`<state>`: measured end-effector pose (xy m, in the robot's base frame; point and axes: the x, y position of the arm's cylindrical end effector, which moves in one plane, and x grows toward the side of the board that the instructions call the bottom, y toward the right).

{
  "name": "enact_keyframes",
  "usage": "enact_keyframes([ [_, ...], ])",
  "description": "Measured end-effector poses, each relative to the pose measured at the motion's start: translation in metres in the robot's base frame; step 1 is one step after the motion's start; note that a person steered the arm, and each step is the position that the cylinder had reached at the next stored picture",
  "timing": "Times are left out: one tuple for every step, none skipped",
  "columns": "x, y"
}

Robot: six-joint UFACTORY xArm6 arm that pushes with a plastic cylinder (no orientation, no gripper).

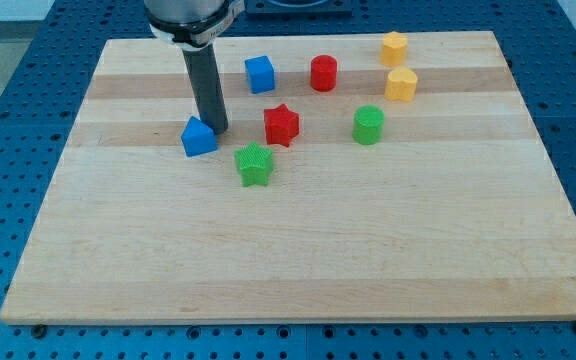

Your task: Move the red star closer to the green circle

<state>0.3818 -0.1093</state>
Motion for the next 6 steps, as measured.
enact_keyframes([
  [0.011,0.032],
  [0.021,0.055],
  [0.022,0.055],
  [0.022,0.073],
  [0.022,0.101],
  [0.021,0.111],
])
